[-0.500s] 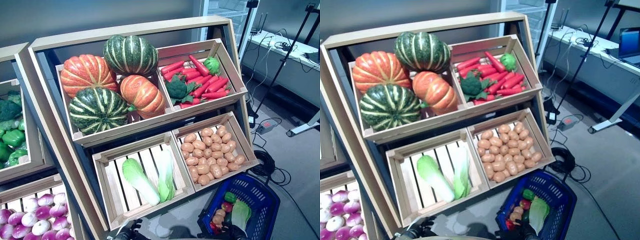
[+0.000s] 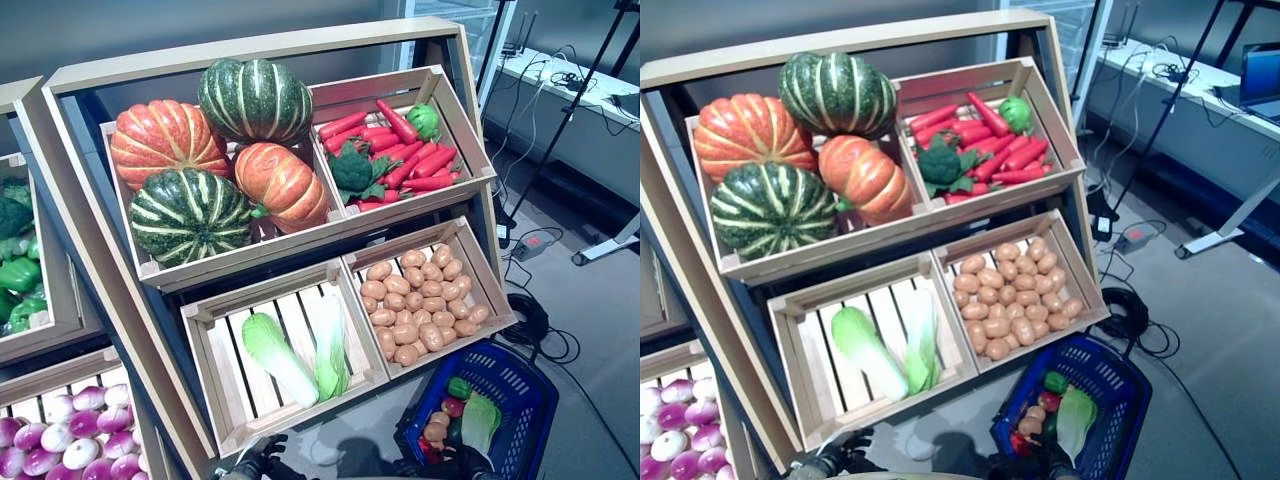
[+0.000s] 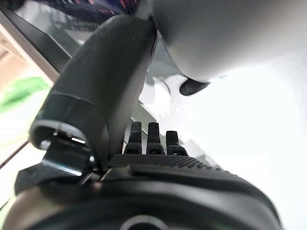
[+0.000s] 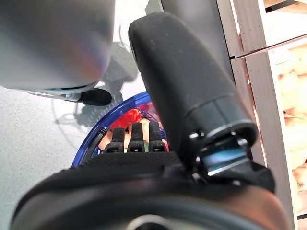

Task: Put vegetables into the basket

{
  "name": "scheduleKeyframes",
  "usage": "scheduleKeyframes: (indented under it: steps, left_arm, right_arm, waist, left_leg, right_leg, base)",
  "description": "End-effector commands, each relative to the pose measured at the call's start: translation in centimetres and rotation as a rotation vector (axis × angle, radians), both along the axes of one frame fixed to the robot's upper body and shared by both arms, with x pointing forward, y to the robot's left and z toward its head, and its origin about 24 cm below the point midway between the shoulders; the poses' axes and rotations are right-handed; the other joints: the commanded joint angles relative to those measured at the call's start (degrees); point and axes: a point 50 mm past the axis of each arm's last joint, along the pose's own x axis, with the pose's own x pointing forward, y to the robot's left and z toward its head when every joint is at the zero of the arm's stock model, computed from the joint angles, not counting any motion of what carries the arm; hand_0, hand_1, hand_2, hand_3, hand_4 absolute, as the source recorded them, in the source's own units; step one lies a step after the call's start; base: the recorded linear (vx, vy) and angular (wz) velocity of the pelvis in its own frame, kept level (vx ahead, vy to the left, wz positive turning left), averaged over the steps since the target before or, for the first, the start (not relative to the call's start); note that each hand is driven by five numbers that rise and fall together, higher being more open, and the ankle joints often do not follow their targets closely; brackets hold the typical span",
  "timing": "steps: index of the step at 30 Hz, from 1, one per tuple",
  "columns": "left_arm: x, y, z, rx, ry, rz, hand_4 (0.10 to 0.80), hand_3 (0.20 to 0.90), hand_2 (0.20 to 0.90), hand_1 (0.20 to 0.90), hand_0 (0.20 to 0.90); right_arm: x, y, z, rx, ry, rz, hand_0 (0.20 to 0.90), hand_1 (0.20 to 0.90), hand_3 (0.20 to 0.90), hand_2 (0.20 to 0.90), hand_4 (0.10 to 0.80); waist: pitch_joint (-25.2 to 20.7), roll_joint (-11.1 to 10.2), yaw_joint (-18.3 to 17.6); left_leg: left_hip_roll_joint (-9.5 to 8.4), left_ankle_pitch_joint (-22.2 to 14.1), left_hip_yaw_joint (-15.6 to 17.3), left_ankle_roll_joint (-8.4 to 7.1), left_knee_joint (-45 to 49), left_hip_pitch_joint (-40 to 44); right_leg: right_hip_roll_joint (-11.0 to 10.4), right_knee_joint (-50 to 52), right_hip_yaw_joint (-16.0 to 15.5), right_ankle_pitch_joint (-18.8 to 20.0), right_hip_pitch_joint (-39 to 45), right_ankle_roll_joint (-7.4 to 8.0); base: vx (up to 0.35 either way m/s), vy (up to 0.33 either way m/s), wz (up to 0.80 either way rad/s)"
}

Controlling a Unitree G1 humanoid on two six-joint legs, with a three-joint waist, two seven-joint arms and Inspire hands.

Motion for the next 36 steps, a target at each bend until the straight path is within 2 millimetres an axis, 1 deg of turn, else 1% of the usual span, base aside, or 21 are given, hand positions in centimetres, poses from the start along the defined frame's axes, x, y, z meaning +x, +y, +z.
scheduleKeyframes:
  steps: [1, 2, 3, 5, 6, 7, 8, 9, 10, 11, 12, 16, 19, 21, 22, 23, 24, 27, 29, 31, 36]
  left_arm:
    - [6.8, -0.5, 4.0, -0.204, -0.260, -0.085, 0.800, 0.900, 0.900, 0.900, 0.900]
    - [7.3, -0.8, 4.7, -0.235, -0.277, -0.104, 0.800, 0.900, 0.900, 0.900, 0.900]
    - [8.4, -1.6, 6.2, -0.315, -0.317, -0.163, 0.800, 0.900, 0.900, 0.900, 0.900]
    - [9.4, -2.4, 8.2, -0.401, -0.357, -0.247, 0.800, 0.900, 0.900, 0.900, 0.900]
    - [10.1, -3.3, 10.3, -0.474, -0.407, -0.334, 0.800, 0.900, 0.900, 0.900, 0.900]
    - [10.6, -3.8, 11.5, -0.509, -0.455, -0.380, 0.800, 0.900, 0.900, 0.900, 0.900]
    - [10.7, -4.0, 12.0, -0.523, -0.480, -0.394, 0.800, 0.900, 0.900, 0.900, 0.900]
    - [11.5, -4.5, 14.1, -0.573, -0.552, -0.444, 0.800, 0.900, 0.900, 0.900, 0.900]
    - [11.9, -4.7, 15.4, -0.609, -0.582, -0.465, 0.800, 0.900, 0.900, 0.900, 0.900]
    - [12.0, -4.8, 15.8, -0.616, -0.595, -0.475, 0.800, 0.900, 0.900, 0.900, 0.900]
    - [12.3, -4.7, 17.3, -0.633, -0.641, -0.512, 0.800, 0.900, 0.900, 0.900, 0.900]
    - [12.8, -4.3, 19.5, -0.671, -0.691, -0.539, 0.800, 0.900, 0.900, 0.900, 0.900]
    - [13.4, -3.1, 21.2, -0.629, -0.774, -0.530, 0.800, 0.900, 0.900, 0.900, 0.900]
    - [14.0, -1.9, 22.1, -0.525, -0.839, -0.508, 0.800, 0.900, 0.900, 0.900, 0.900]
    - [14.3, -0.6, 22.8, -0.382, -0.900, -0.505, 0.800, 0.900, 0.900, 0.900, 0.900]
    - [14.4, -0.4, 22.9, -0.364, -0.907, -0.504, 0.800, 0.900, 0.900, 0.900, 0.900]
    - [14.8, 1.0, 23.6, -0.248, -0.954, -0.484, 0.800, 0.900, 0.900, 0.900, 0.900]
    - [15.1, 2.7, 24.2, -0.122, -1.009, -0.419, 0.800, 0.900, 0.900, 0.900, 0.900]
    - [15.4, 4.6, 24.7, 0.095, -1.067, -0.428, 0.800, 0.900, 0.900, 0.900, 0.900]
    - [15.6, 5.3, 25.0, 0.195, -1.097, -0.441, 0.800, 0.900, 0.900, 0.900, 0.900]
    - [16.6, 7.2, 27.0, 0.650, -1.169, -0.583, 0.800, 0.900, 0.900, 0.900, 0.900]
  right_arm:
    - [3.3, 0.4, 1.0, -0.009, -0.093, 0.113, 0.900, 0.900, 0.900, 0.900, 0.800]
    - [3.3, 0.3, 1.1, -0.012, -0.094, 0.113, 0.900, 0.900, 0.900, 0.900, 0.800]
    - [3.4, 0.0, 1.3, -0.017, -0.098, 0.115, 0.900, 0.900, 0.900, 0.900, 0.800]
    - [3.4, -0.2, 1.4, -0.022, -0.104, 0.117, 0.900, 0.900, 0.900, 0.900, 0.800]
    - [3.3, -0.5, 1.5, -0.029, -0.108, 0.124, 0.900, 0.900, 0.900, 0.900, 0.800]
    - [3.2, -0.6, 1.5, -0.032, -0.106, 0.131, 0.900, 0.900, 0.900, 0.900, 0.800]
    - [3.2, -0.6, 1.5, -0.033, -0.105, 0.135, 0.900, 0.900, 0.900, 0.900, 0.800]
    - [2.9, -0.8, 1.5, -0.035, -0.101, 0.141, 0.900, 0.900, 0.900, 0.900, 0.800]
    - [2.7, -0.9, 1.4, -0.033, -0.100, 0.142, 0.900, 0.900, 0.900, 0.900, 0.800]
    - [2.6, -0.9, 1.4, -0.031, -0.100, 0.141, 0.900, 0.900, 0.900, 0.900, 0.800]
    - [2.4, -0.9, 1.4, -0.027, -0.101, 0.141, 0.900, 0.900, 0.900, 0.900, 0.800]
    - [2.4, -1.0, 1.4, -0.028, -0.102, 0.152, 0.900, 0.900, 0.900, 0.900, 0.800]
    - [2.2, -1.4, 1.5, -0.037, -0.105, 0.154, 0.900, 0.900, 0.900, 0.900, 0.800]
    - [2.2, -1.8, 1.6, -0.042, -0.109, 0.146, 0.900, 0.900, 0.900, 0.900, 0.800]
    - [2.2, -2.1, 1.7, -0.051, -0.112, 0.143, 0.900, 0.900, 0.900, 0.900, 0.800]
    - [2.2, -2.2, 1.7, -0.053, -0.113, 0.141, 0.900, 0.900, 0.900, 0.900, 0.800]
    - [2.3, -2.7, 1.9, -0.064, -0.121, 0.124, 0.900, 0.900, 0.900, 0.900, 0.800]
    - [2.4, -3.3, 2.1, -0.071, -0.133, 0.106, 0.900, 0.900, 0.900, 0.900, 0.800]
    - [2.9, -3.7, 2.4, -0.074, -0.160, 0.098, 0.900, 0.900, 0.900, 0.900, 0.800]
    - [3.3, -3.9, 2.6, -0.077, -0.177, 0.098, 0.900, 0.900, 0.900, 0.900, 0.800]
    - [5.3, -4.3, 3.7, -0.087, -0.256, 0.111, 0.900, 0.900, 0.900, 0.900, 0.800]
  waist:
    - [1.06, -1.60, -0.40]
    - [1.19, -1.53, -0.37]
    - [1.50, -1.32, -0.33]
    - [1.92, -1.08, -0.27]
    - [2.36, -0.75, -0.32]
    - [2.48, -0.58, -0.33]
    - [2.53, -0.53, -0.33]
    - [2.55, -0.39, -0.21]
    - [2.51, -0.36, -0.10]
    - [2.48, -0.35, -0.06]
    - [2.39, -0.29, 0.13]
    - [2.40, -0.20, 0.54]
    - [2.61, 0.04, 1.21]
    - [2.82, 0.09, 1.74]
    - [3.10, 0.20, 2.12]
    - [3.15, 0.24, 2.19]
    - [3.61, 0.48, 2.70]
    - [4.45, 0.73, 3.19]
    - [6.40, 0.88, 3.49]
    - [7.45, 0.86, 3.57]
    - [11.57, 0.83, 3.35]
  left_leg:
    - [2.45, -1.95, -2.15, -2.67, 0.12, -1.25]
    - [2.47, -1.97, -2.08, -2.64, 0.12, -1.30]
    - [2.54, -1.93, -1.95, -2.55, 0.12, -1.52]
    - [2.63, -1.86, -1.80, -2.43, 0.12, -1.89]
    - [2.67, -1.71, -1.82, -2.33, 0.12, -2.26]
    - [2.69, -1.64, -1.77, -2.30, 0.12, -2.41]
    - [2.71, -1.62, -1.73, -2.29, 0.12, -2.45]
    - [2.75, -1.51, -1.75, -2.26, 0.12, -2.59]
    - [2.82, -1.39, -1.89, -2.30, 0.12, -2.74]
    - [2.85, -1.34, -1.96, -2.34, 0.12, -2.82]
    - [3.03, -1.08, -2.21, -2.54, 0.12, -3.16]
    - [3.32, -0.45, -2.55, -2.90, 0.12, -4.07]
    - [3.49, 0.10, -3.14, -3.12, 0.12, -5.03]
    - [3.43, 0.23, -3.64, -3.22, 0.12, -5.46]
    - [3.36, 0.39, -4.06, -3.28, 0.12, -5.77]
    - [3.34, 0.45, -4.15, -3.30, 0.12, -5.86]
    - [3.20, 0.89, -4.66, -3.40, 0.12, -6.46]
    - [3.05, 1.31, -5.08, -3.49, 0.12, -7.04]
    - [2.96, 1.79, -6.01, -3.69, 0.94, -8.36]
    - [2.81, 1.96, -6.29, -3.73, 1.33, -9.14]
    - [2.25, 2.56, -7.12, -3.70, 2.57, -12.45]
  right_leg:
    - [-3.35, 0.30, -0.74, 1.30, 0.33, 2.57]
    - [-3.31, 0.30, -0.69, 1.31, 0.22, 2.53]
    - [-3.25, 0.30, -0.63, 1.39, -0.08, 2.52]
    - [-3.14, 0.35, -0.60, 1.43, -0.48, 2.47]
    - [-3.02, 0.39, -0.56, 1.53, -0.87, 2.46]
    - [-2.95, 0.36, -0.57, 1.54, -1.02, 2.45]
    - [-2.92, 0.34, -0.59, 1.54, -1.06, 2.43]
    - [-2.82, 0.30, -0.69, 1.43, -0.98, 2.37]
    - [-2.75, 0.30, -0.84, 1.30, -0.89, 2.31]
    - [-2.73, 0.30, -0.92, 1.25, -0.87, 2.29]
    - [-2.61, 0.30, -1.18, 1.11, -0.87, 2.19]
    - [-2.40, 0.30, -1.64, 1.12, -1.31, 2.00]
    - [-2.25, 0.30, -2.37, 0.99, -1.64, 1.69]
    - [-2.16, 0.30, -2.70, 0.86, -1.81, 1.44]
    - [-2.08, 0.30, -2.81, 0.83, -1.98, 1.21]
    - [-2.08, 0.30, -2.86, 0.84, -2.03, 1.16]
    - [-2.08, 0.30, -3.15, 0.89, -2.31, 0.89]
    - [-2.09, 0.59, -3.53, 0.78, -2.65, 0.55]
    - [-2.03, 1.53, -3.65, 0.64, -3.73, 0.11]
    - [-2.00, 1.87, -3.67, 0.58, -4.38, -0.06]
    - [-1.74, 2.58, -3.61, 0.92, -7.21, -0.50]
  base:
    - [0.000, 0.000, 0.00]
    - [0.000, 0.000, 0.00]
    - [0.000, 0.000, 0.00]
    - [-0.021, -0.001, -0.01]
    - [-0.033, 0.000, -0.03]
    - [-0.020, 0.003, -0.04]
    - [0.000, 0.000, 0.00]
    - [0.000, 0.000, 0.00]
    - [0.032, -0.014, -0.02]
    - [0.045, -0.032, -0.01]
    - [0.037, -0.031, 0.00]
    - [0.008, -0.009, 0.00]
    - [-0.018, -0.019, 0.03]
    - [-0.024, -0.020, 0.10]
    - [-0.030, -0.011, 0.10]
    - [-0.059, 0.008, 0.13]
    - [-0.062, 0.017, 0.11]
    - [-0.061, 0.012, 0.10]
    - [-0.131, -0.003, 0.08]
    - [-0.114, 0.001, 0.14]
    - [-0.134, 0.005, 0.04]
